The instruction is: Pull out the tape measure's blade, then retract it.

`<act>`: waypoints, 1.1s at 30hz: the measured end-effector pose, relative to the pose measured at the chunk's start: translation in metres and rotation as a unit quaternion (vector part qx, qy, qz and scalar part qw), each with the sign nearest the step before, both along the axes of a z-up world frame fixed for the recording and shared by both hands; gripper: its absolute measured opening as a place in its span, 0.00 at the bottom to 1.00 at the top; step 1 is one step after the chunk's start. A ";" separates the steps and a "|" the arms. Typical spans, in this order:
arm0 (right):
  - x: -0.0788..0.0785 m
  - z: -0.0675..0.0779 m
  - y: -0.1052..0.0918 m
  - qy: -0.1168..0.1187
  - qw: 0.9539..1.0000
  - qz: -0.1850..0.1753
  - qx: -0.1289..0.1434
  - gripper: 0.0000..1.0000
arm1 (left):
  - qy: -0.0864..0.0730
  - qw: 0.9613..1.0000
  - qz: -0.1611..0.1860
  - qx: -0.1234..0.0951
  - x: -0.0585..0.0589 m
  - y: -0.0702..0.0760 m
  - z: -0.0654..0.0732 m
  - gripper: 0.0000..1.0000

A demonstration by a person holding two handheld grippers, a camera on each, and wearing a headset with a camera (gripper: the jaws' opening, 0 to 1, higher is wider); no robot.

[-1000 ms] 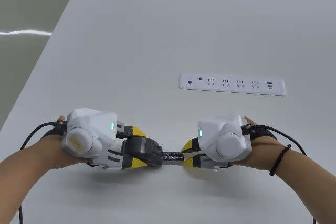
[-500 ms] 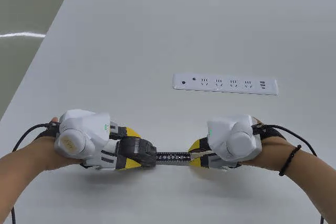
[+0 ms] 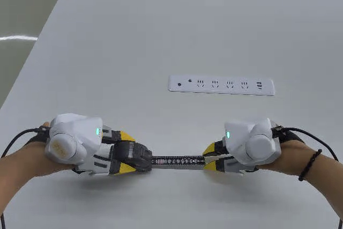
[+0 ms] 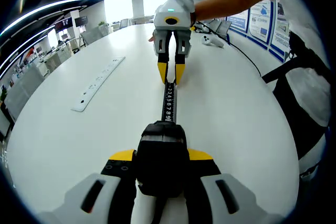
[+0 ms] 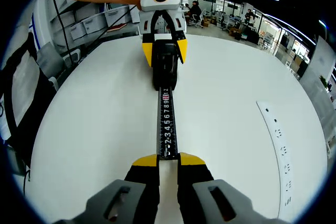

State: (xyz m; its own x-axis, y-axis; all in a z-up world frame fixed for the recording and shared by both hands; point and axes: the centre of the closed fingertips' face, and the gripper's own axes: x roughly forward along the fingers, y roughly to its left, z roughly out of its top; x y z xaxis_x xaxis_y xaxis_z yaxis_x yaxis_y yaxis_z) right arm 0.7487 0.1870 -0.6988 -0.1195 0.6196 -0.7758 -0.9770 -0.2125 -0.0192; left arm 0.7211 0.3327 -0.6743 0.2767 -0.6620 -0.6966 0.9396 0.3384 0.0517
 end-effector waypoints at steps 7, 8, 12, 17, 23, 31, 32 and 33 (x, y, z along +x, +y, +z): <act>0.005 -0.001 -0.021 0.000 1.000 -0.010 -0.005 0.09 | 0.000 1.000 -0.001 0.001 -0.001 -0.001 0.000 0.31; 0.006 -0.001 -0.024 0.000 1.000 -0.012 -0.005 0.09 | 0.001 1.000 -0.001 0.001 -0.001 -0.001 0.001 0.31; 0.007 -0.001 -0.035 0.000 1.000 -0.014 -0.008 0.09 | 0.001 1.000 -0.001 0.001 -0.001 -0.002 0.001 0.31; 0.010 -0.001 -0.051 -0.002 1.000 -0.020 -0.013 0.09 | 0.001 1.000 -0.002 0.003 -0.002 -0.003 0.001 0.31; 0.014 0.001 -0.076 -0.004 0.999 -0.030 -0.021 0.09 | 0.001 1.000 -0.002 0.003 -0.003 -0.004 0.002 0.31; 0.018 0.001 -0.099 -0.007 0.999 -0.038 -0.029 0.09 | 0.002 1.000 -0.002 0.007 -0.003 -0.004 0.002 0.31; 0.019 0.001 -0.101 -0.007 0.999 -0.039 -0.030 0.09 | 0.002 1.000 -0.002 0.008 -0.003 -0.004 0.002 0.31; 0.020 0.001 -0.104 -0.007 0.999 -0.040 -0.031 0.09 | 0.002 1.000 -0.001 0.008 -0.002 -0.004 0.002 0.31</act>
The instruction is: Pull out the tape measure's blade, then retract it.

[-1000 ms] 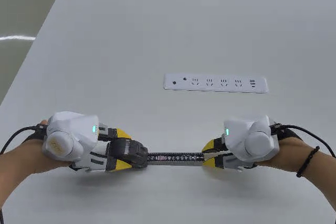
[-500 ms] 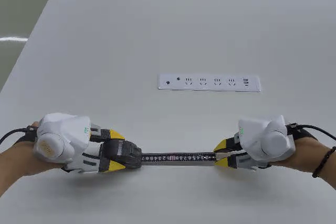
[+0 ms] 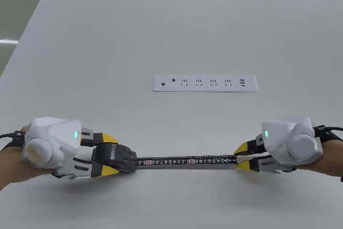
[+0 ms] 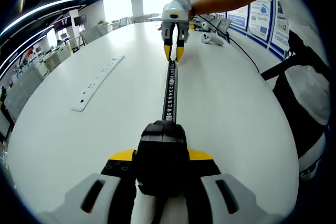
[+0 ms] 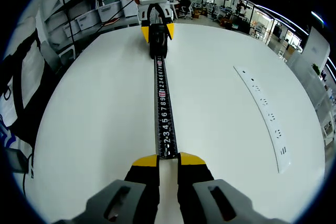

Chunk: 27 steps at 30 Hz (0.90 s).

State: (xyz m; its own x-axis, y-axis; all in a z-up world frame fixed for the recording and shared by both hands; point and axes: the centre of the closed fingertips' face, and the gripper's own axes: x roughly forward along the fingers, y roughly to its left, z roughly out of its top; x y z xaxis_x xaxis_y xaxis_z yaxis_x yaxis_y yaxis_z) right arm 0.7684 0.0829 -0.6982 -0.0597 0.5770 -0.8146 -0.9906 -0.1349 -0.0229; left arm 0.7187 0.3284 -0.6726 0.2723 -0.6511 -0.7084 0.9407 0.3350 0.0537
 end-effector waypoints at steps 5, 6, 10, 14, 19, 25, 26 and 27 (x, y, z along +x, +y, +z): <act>0.003 -0.001 -0.014 0.000 1.000 -0.005 -0.004 0.09 | 0.000 1.000 0.001 0.002 0.001 0.000 0.000 0.31; 0.003 -0.001 -0.016 0.000 1.000 -0.005 -0.005 0.09 | 0.000 1.000 0.001 0.002 0.001 0.000 0.000 0.31; 0.004 -0.002 -0.026 -0.001 1.000 -0.012 -0.009 0.09 | 0.000 1.000 0.001 0.003 0.001 0.000 0.000 0.31; 0.003 -0.003 -0.026 -0.003 1.000 -0.011 -0.009 0.10 | 0.000 1.000 0.002 0.003 0.001 0.001 0.000 0.31; 0.002 -0.008 -0.023 -0.014 1.000 -0.001 -0.013 0.10 | 0.000 1.000 0.002 0.005 0.001 0.002 -0.001 0.31; 0.004 -0.007 -0.024 -0.014 1.000 -0.002 -0.012 0.10 | 0.001 1.000 0.002 0.004 0.001 0.003 -0.002 0.31; 0.003 -0.007 -0.024 -0.013 1.000 -0.002 -0.012 0.10 | 0.001 1.000 0.002 0.003 0.001 0.003 -0.002 0.31; 0.004 -0.007 -0.023 -0.013 1.000 -0.002 -0.011 0.11 | 0.001 1.000 0.002 0.003 0.001 0.003 -0.002 0.31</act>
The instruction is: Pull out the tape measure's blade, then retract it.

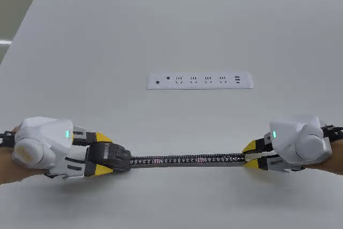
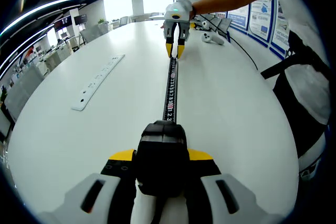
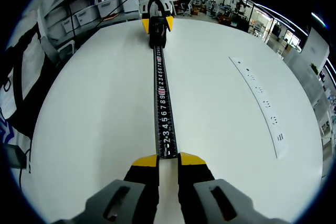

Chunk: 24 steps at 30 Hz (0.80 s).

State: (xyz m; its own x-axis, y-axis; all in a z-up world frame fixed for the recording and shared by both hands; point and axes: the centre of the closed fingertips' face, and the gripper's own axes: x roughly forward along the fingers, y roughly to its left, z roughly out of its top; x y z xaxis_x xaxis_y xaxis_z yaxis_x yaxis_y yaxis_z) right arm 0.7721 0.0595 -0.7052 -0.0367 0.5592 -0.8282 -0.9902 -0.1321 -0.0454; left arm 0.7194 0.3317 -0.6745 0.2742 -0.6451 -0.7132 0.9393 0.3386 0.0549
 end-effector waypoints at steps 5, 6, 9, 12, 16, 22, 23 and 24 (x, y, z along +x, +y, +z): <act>0.001 0.000 0.000 0.004 1.000 0.002 0.002 0.12 | -0.001 1.000 -0.001 0.001 0.000 0.001 -0.001 0.32; 0.001 -0.001 -0.001 0.004 1.000 0.001 -0.003 0.12 | -0.001 1.000 -0.001 0.001 0.000 0.001 -0.001 0.32; 0.001 -0.002 -0.002 0.007 1.000 0.001 -0.009 0.12 | -0.001 1.000 -0.001 0.001 0.000 0.002 -0.002 0.32; 0.001 -0.006 -0.001 -0.001 1.000 0.006 -0.015 0.13 | 0.000 1.000 -0.002 0.001 0.000 0.002 -0.002 0.32; -0.001 -0.007 0.002 0.008 1.000 0.005 -0.012 0.16 | 0.000 1.000 -0.002 0.002 0.000 0.002 -0.002 0.32; -0.004 -0.006 0.004 0.010 1.000 0.004 -0.008 0.25 | 0.000 1.000 -0.002 0.003 -0.001 0.001 -0.001 0.32; -0.004 -0.005 0.003 0.010 1.000 0.003 -0.008 0.25 | 0.000 1.000 -0.002 0.003 -0.001 0.001 -0.001 0.32; -0.004 -0.004 0.003 0.010 1.000 0.002 -0.007 0.25 | 0.000 1.000 -0.003 0.004 -0.001 0.000 -0.001 0.32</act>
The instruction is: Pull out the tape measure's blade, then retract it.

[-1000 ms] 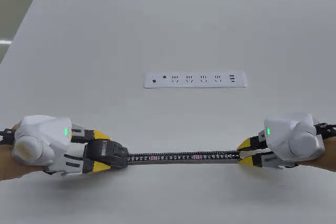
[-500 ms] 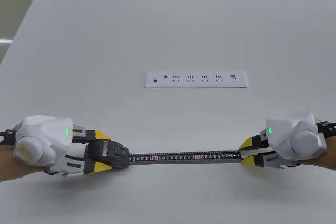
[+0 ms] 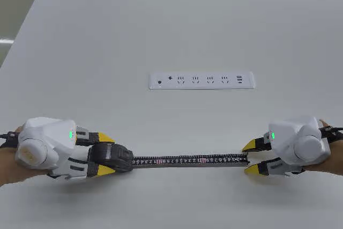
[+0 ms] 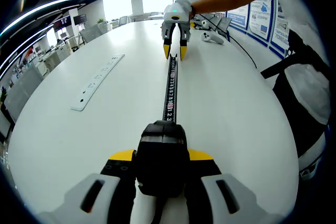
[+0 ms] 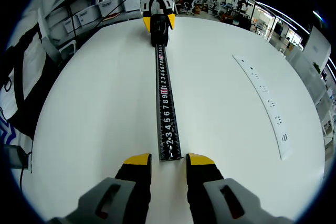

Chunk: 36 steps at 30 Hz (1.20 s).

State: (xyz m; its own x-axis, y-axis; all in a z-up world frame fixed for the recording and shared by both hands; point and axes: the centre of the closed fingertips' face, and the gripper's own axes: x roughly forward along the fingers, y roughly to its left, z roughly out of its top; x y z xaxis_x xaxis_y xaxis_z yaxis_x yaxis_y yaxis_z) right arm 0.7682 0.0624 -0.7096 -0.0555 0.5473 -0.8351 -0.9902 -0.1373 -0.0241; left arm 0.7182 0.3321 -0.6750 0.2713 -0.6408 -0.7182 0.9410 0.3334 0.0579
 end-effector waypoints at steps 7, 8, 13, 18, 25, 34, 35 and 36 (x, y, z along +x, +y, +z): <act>0.002 0.002 -0.001 -0.004 1.000 -0.004 0.003 0.24 | -0.001 1.000 -0.003 0.004 0.000 -0.001 0.000 0.32; 0.003 0.002 -0.001 -0.005 1.000 -0.005 0.004 0.24 | -0.001 1.000 -0.003 0.004 0.000 -0.001 0.000 0.32; 0.005 0.002 -0.001 -0.005 1.000 -0.010 0.011 0.22 | 0.000 1.000 -0.003 0.004 0.000 -0.001 0.001 0.32; 0.003 -0.001 0.003 -0.004 1.000 -0.008 0.016 0.17 | -0.002 1.000 -0.005 0.007 0.001 -0.002 0.001 0.33; 0.004 -0.003 0.007 -0.003 1.000 -0.007 0.022 0.16 | -0.007 1.000 -0.012 0.016 0.001 -0.002 -0.002 0.34; 0.004 -0.003 0.006 -0.001 1.000 -0.007 0.024 0.15 | 0.001 1.000 0.009 -0.019 0.007 -0.014 0.007 0.40; 0.004 -0.003 0.007 -0.001 1.000 -0.006 0.024 0.15 | 0.004 0.999 0.017 -0.029 0.009 -0.015 0.008 0.42; 0.004 -0.003 0.007 -0.002 1.000 -0.006 0.024 0.15 | 0.006 0.999 0.024 -0.039 0.010 -0.015 0.010 0.44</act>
